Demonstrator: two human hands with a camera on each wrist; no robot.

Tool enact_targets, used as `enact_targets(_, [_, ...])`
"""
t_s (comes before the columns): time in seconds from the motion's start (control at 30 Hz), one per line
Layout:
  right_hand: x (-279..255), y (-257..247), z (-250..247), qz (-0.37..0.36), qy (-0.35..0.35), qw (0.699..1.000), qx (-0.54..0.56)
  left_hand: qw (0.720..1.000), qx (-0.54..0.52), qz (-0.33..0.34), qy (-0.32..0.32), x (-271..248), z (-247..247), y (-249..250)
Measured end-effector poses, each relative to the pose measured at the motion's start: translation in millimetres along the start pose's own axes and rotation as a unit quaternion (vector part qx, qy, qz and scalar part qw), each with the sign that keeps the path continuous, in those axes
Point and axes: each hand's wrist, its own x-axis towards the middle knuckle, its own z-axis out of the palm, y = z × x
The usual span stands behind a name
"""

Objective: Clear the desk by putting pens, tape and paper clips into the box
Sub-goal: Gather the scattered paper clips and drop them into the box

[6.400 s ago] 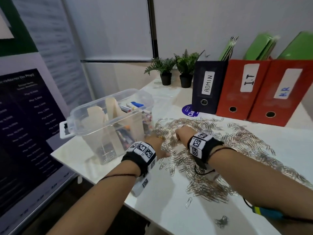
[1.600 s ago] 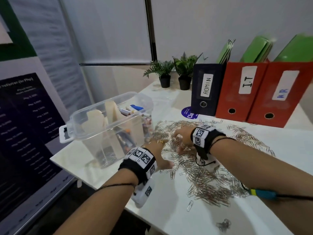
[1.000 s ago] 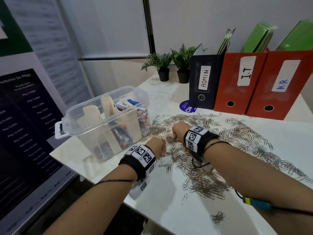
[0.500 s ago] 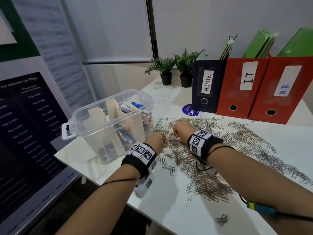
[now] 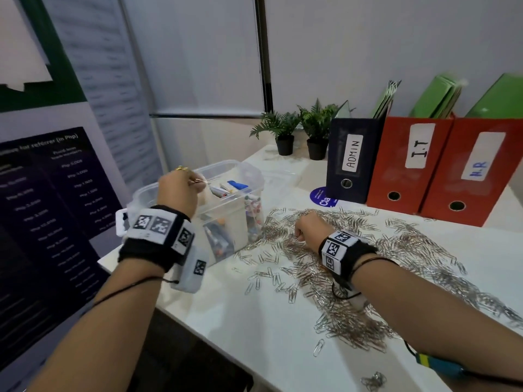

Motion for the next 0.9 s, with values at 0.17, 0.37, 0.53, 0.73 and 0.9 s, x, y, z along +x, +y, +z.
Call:
enact_targets(0.17, [-2.5,-0.8,-3.8,-0.004,-0.013,1.0,-0.005,0.993,0.071,-0.091,-0.017,4.4,-14.2,-50.9])
enact_targets(0.37, [4.8,-0.2,-3.3,0.003,-0.029,1.0,0.002,0.985,0.12,-0.076,-0.093,7.1,-14.8,-54.1])
enact_targets(0.53, [0.9,-2.4,-13.4,0.001,-0.002,0.999,0.04,0.98,0.157,-0.082,-0.094,6.4,-11.6,-56.7])
enact_targets(0.73, [1.0,-31.9,-40.4,-0.057,0.131,0.985,0.099,0.986,0.118,-0.102,-0.053,13.3,-7.3,-65.6])
enact_targets(0.9, [4.1,-93.1,-85.9,-0.156,0.196,0.955,0.156,0.992,0.083,-0.076,-0.053,14.1,-12.4,-67.9])
